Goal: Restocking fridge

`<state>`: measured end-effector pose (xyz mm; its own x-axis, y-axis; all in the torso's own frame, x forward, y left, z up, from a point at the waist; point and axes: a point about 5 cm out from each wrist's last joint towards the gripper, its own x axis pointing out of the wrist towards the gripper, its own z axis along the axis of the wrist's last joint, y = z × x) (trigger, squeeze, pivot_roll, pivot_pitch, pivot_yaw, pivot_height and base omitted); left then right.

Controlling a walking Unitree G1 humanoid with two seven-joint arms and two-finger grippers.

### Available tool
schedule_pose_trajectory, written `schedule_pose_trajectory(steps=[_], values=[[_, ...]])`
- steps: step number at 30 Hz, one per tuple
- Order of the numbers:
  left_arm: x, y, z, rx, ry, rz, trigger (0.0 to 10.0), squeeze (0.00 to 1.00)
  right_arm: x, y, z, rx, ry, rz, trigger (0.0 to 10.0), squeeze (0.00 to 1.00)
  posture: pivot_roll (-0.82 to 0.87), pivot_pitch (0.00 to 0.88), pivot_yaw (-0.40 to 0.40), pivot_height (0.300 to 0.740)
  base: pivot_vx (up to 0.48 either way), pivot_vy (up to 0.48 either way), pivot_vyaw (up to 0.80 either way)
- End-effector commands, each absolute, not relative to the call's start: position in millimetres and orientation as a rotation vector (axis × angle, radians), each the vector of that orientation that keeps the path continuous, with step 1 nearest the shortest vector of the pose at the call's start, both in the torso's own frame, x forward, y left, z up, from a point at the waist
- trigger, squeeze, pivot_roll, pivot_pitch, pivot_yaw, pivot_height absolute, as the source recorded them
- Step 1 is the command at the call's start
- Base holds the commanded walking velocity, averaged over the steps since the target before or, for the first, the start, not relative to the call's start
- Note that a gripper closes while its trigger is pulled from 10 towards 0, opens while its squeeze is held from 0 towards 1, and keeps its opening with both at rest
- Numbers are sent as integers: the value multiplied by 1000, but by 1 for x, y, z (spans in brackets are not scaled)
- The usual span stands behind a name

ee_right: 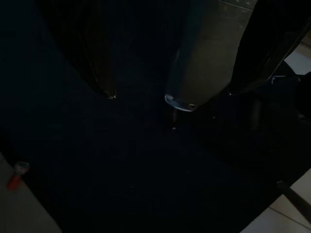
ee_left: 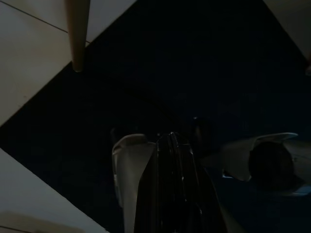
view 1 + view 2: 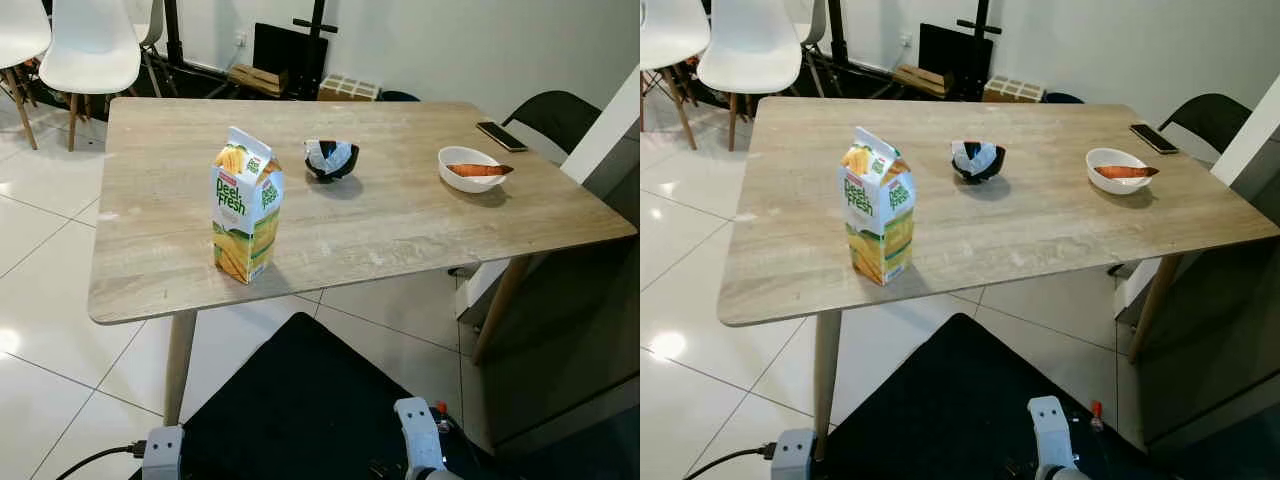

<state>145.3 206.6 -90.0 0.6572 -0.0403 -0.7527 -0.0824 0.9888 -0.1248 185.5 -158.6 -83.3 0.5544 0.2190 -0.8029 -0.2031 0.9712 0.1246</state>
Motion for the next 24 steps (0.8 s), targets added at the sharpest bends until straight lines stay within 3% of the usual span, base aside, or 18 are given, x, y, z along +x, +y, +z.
schedule_pose_trajectory(steps=[1,3,4,5,6,7,8,21,22,23,24], values=[[142,207,-92,-153,883,24,10000,0,186,-160,-83,17,946,249,10000,176,77,57,-148,740,0,0,0],[142,207,-92,-141,886,20,10000,0,186,-160,-83,20,945,249,10000,176,77,57,-148,740,0,0,0],[143,206,-92,-131,890,15,10000,0,187,-159,-82,22,944,251,10000,541,77,57,-148,740,0,0,0],[143,205,-93,-110,901,4,10000,0,188,-158,-82,27,945,254,10000,988,75,58,-142,740,0,0,0],[143,205,-93,-110,901,4,10000,0,188,-158,-82,27,945,254,10000,988,75,58,-142,740,0,0,0],[141,202,-94,-88,916,-16,10000,639,189,-157,-82,37,945,253,10000,1000,67,61,-138,740,0,0,0],[139,201,-95,-84,925,-29,10000,1000,189,-157,-82,40,945,251,10000,1000,64,59,-134,740,0,0,0],[129,201,-98,-75,938,-44,10000,1000,180,-163,-86,38,970,230,10000,1000,68,59,-128,740,0,0,0],[129,201,-98,-76,937,-41,10000,824,180,-163,-86,38,971,229,10000,1000,68,59,-127,740,0,0,0],[129,201,-98,-76,937,-39,10000,824,180,-163,-86,38,971,229,10000,1000,69,59,-128,740,0,0,0],[130,202,-98,-76,939,-39,9961,0,181,-163,-86,38,969,226,10000,1000,68,59,-127,740,0,0,0]])
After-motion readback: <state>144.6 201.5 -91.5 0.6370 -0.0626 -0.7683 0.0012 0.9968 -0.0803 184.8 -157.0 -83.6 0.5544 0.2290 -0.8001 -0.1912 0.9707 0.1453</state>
